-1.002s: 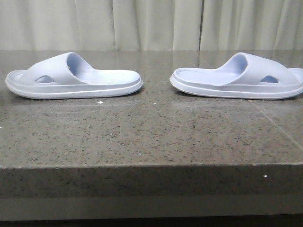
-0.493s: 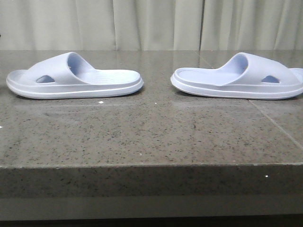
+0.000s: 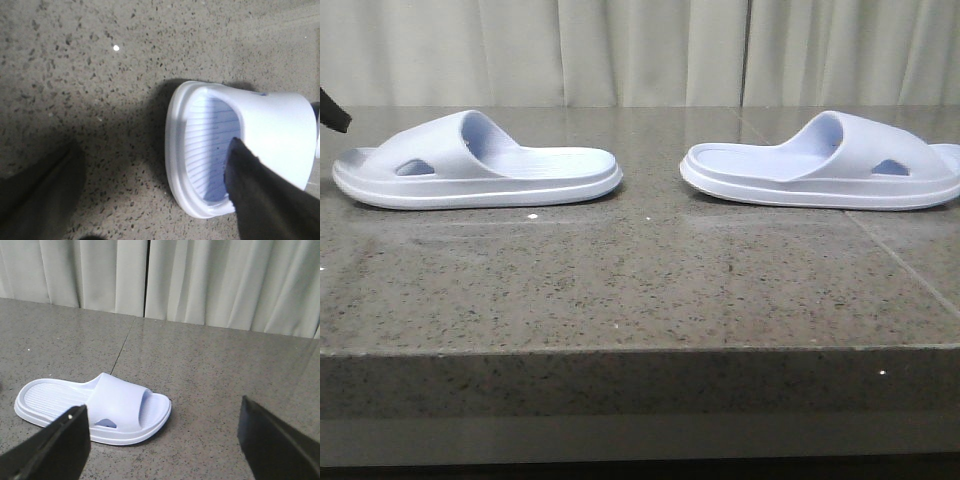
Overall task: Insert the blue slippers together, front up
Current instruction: 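Grasp the heel of the pale blue slipper with the left gripper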
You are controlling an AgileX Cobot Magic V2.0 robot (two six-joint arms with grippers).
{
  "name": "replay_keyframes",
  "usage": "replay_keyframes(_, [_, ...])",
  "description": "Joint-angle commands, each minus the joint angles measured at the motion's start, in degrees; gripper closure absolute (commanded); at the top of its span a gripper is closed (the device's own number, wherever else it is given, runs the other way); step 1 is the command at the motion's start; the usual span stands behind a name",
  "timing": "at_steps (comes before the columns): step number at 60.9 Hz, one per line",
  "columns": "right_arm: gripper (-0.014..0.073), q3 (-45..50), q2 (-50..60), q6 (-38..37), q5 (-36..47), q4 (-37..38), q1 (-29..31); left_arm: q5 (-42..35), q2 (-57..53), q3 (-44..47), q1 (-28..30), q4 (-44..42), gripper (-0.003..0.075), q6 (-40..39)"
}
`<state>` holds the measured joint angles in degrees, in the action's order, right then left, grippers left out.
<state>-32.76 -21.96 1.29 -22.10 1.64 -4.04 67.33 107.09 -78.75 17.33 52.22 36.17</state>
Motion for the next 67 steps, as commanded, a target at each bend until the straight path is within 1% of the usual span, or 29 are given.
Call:
replay_keyframes(1, [-0.003,-2.1,-1.0,0.3,5.0,0.6,0.3,1.2,-1.5,-1.6,-0.9,3.2,0.0241,0.4])
replay_keyframes(9, [-0.003,-2.1,-1.0,0.3,5.0,0.6,0.3,1.3,-0.2,-1.6,-2.0,2.9,0.0369,0.4])
replay_keyframes(11, [-0.003,-2.1,-1.0,0.3,5.0,0.6,0.3,1.4,0.2,-1.6,-2.3,2.8,0.0393,0.4])
replay_keyframes(14, [-0.003,-2.1,-1.0,0.3,5.0,0.6,0.3,1.4,0.6,-1.6,-2.7,2.4,0.0407,0.4])
replay_keyframes(45, [-0.003,-2.1,-1.0,0.3,4.9,0.6,0.3,1.7,2.0,-1.6,-5.6,0.1,0.0404,0.4])
replay_keyframes(67, [-0.003,-2.1,-1.0,0.3,4.9,0.6,0.3,3.9,5.9,-1.6,-8.5,1.1,0.0409,0.4])
